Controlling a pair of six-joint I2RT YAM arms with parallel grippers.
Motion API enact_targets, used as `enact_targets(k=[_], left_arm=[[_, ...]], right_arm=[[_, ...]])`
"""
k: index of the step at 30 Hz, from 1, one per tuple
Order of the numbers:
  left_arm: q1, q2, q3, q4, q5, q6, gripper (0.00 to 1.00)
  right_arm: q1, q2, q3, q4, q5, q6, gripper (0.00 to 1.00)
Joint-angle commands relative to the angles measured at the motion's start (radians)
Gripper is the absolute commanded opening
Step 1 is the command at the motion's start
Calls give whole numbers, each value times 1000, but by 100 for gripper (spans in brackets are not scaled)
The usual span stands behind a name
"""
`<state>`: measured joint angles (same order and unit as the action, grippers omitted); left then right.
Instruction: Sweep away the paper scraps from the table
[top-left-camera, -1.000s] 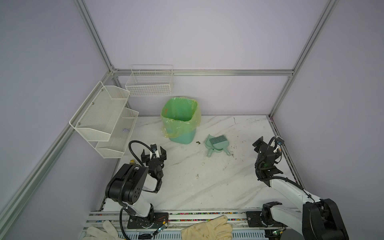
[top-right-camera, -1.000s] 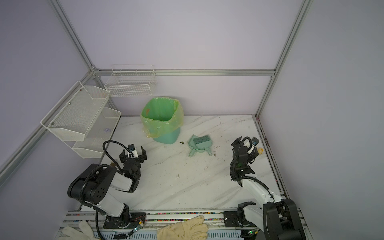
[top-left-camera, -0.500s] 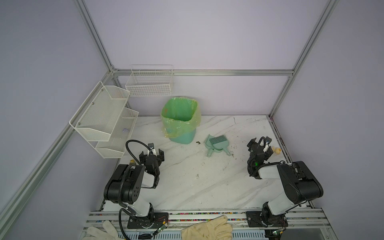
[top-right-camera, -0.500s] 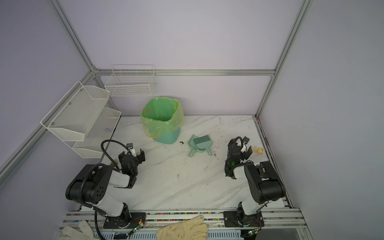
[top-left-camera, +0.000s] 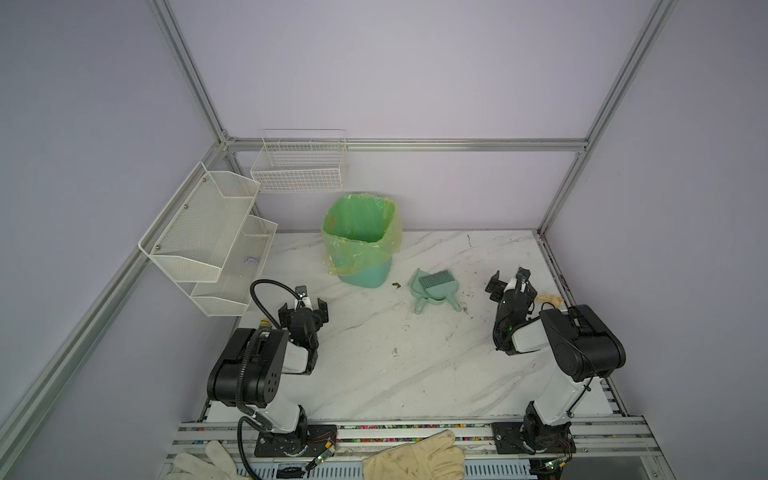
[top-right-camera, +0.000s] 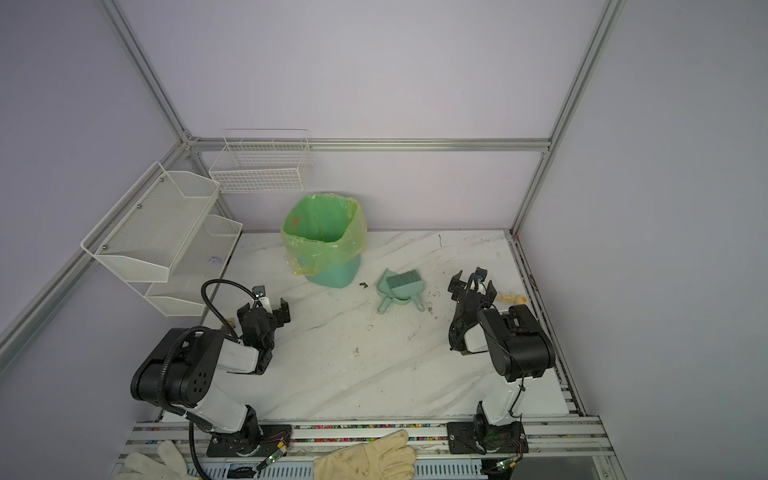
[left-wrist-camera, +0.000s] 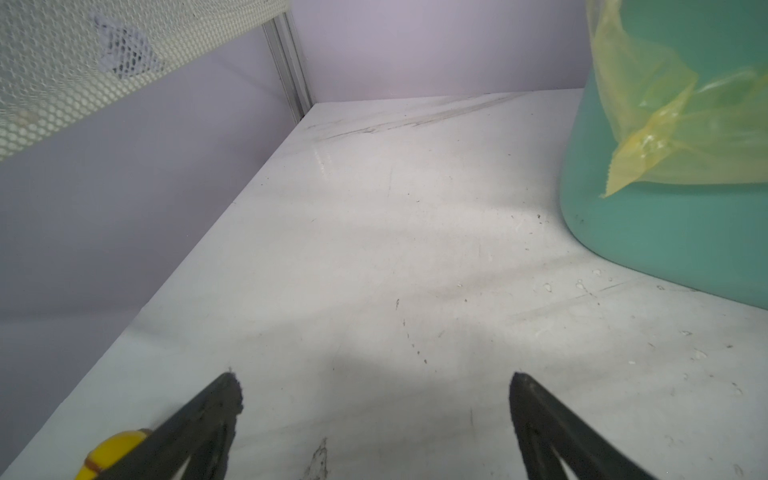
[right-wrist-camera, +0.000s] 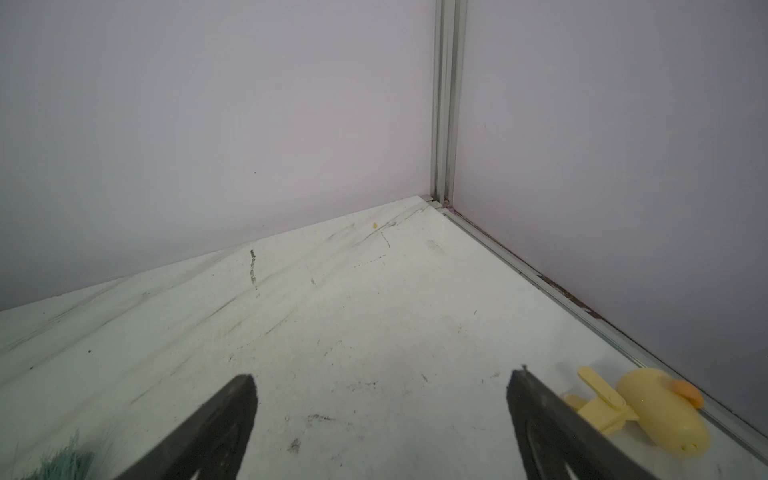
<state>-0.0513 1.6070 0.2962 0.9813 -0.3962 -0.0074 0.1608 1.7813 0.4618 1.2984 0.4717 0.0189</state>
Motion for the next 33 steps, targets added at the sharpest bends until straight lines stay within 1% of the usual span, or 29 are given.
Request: enact_targets(k=[1, 2, 4, 6, 33], left_arm=[[12, -22, 65, 27, 14, -16, 100], [12, -22, 65, 26, 15, -17, 100], [12, -22, 65, 25, 16, -17, 100], [11, -22, 65, 25, 16, -17, 100], [11, -22, 65, 23, 16, -17, 100]], right_arm=[[-16, 8, -4, 70, -74, -16, 97], [-18, 17, -12, 116, -72, -41, 97], [-18, 7, -9, 82, -74, -20, 97], [-18, 8, -13, 100, -71, -37, 97], [-19, 8, -14, 101, -70, -37, 97]])
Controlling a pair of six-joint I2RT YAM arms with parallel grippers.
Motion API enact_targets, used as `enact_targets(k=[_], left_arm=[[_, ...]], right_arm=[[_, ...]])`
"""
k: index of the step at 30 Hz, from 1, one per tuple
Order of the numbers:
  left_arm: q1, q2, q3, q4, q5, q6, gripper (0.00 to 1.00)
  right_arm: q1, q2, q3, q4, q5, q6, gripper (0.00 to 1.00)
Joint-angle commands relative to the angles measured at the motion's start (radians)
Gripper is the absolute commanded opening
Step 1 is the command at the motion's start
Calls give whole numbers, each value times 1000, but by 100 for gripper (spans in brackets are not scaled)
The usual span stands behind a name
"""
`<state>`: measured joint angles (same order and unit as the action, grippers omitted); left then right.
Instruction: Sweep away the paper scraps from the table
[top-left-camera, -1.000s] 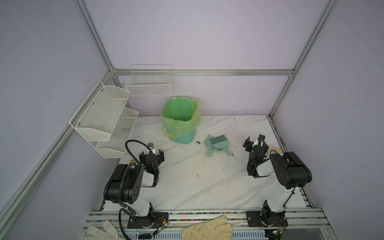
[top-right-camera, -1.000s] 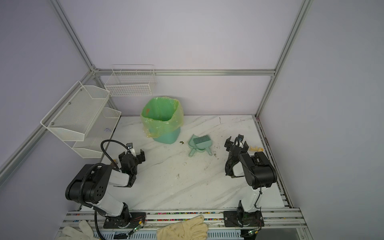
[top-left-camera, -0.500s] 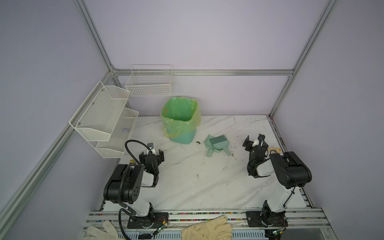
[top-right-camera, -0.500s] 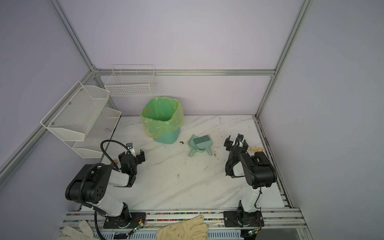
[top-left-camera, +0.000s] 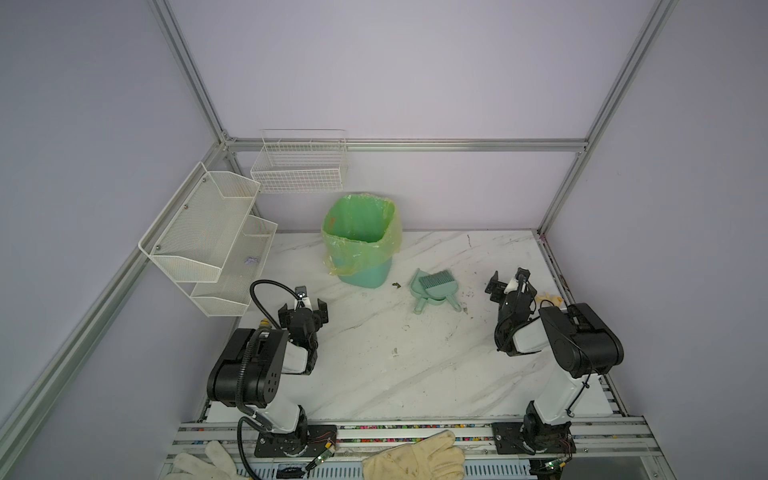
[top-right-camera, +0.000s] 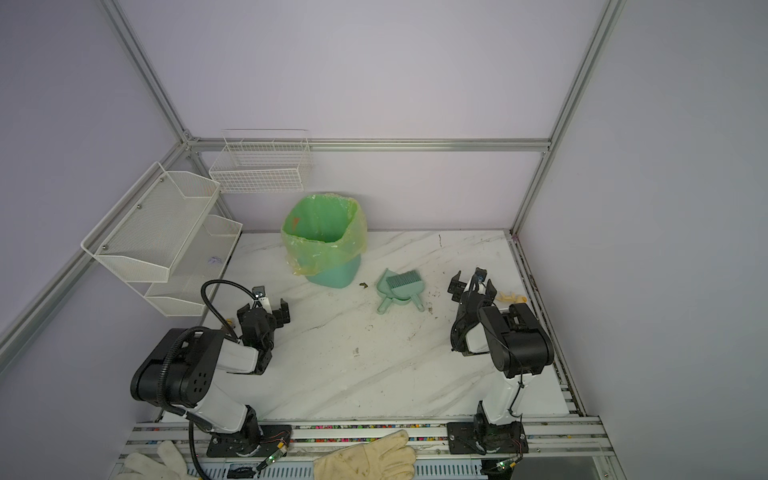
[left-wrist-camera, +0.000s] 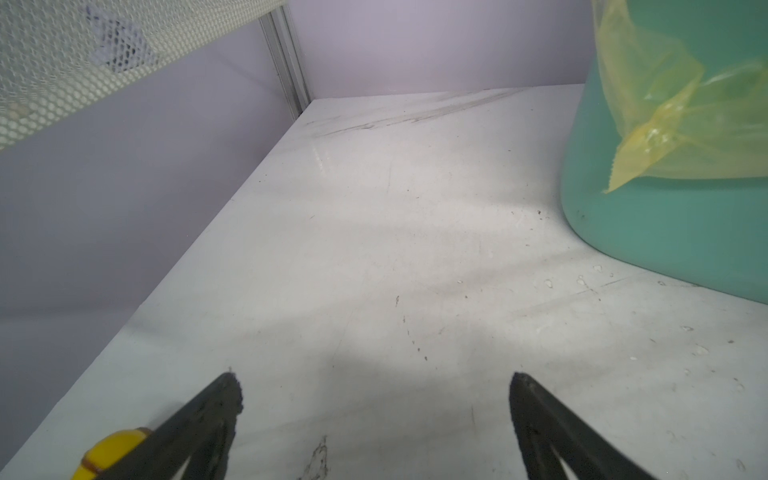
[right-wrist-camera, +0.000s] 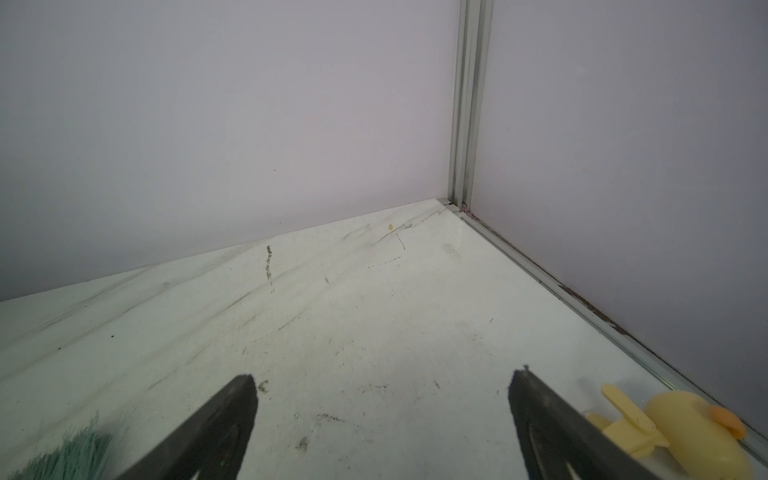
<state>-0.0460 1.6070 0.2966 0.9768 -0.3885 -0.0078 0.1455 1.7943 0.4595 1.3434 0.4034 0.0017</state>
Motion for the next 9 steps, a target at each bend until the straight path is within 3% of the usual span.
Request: enact_targets(k=[1, 9], left_arm=[[7, -22, 64, 28, 8, -17, 100], [7, -23, 64, 29, 8, -17, 100]], right_arm=[[-3, -5, -11, 56, -2, -19, 97], [-3, -4, -13, 62, -6, -28, 97]])
